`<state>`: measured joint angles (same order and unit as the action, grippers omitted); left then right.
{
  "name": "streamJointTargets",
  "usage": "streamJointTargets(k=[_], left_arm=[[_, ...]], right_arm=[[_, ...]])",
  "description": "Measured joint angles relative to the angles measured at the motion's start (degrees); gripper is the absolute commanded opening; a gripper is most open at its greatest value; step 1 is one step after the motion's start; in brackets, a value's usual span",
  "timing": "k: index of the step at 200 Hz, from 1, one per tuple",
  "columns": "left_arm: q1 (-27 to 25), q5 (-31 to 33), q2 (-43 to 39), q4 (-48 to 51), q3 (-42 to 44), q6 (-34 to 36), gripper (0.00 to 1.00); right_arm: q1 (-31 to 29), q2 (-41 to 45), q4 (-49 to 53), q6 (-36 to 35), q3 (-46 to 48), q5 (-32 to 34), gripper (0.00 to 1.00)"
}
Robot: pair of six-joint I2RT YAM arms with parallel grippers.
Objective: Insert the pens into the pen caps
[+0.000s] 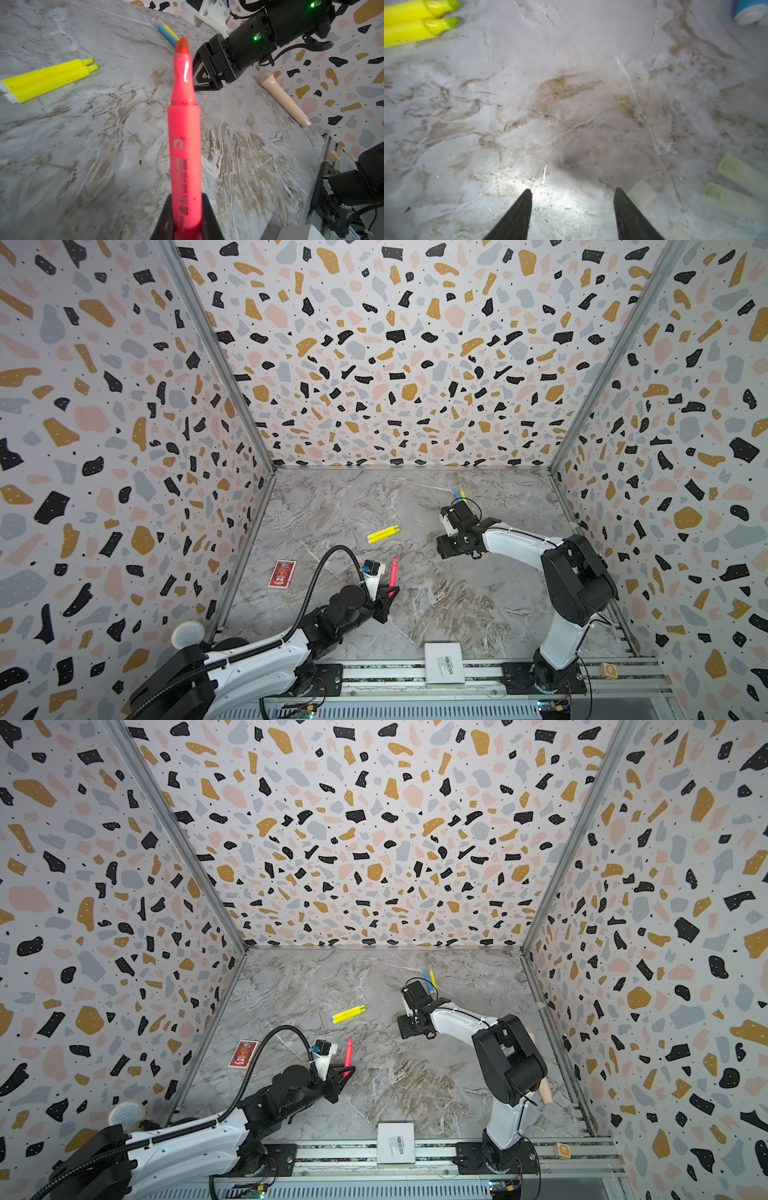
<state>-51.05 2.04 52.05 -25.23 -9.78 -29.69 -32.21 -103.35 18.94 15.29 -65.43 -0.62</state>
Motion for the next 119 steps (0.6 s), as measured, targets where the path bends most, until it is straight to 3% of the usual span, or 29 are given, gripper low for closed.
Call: streamJointTargets(k=[119], left_arm=[[0.33, -0.02, 0.04, 0.00, 0.00, 0.09, 0.00]], right_arm=[[0.33, -0.98, -0.15, -0.42, 2.54, 0.22, 0.63]])
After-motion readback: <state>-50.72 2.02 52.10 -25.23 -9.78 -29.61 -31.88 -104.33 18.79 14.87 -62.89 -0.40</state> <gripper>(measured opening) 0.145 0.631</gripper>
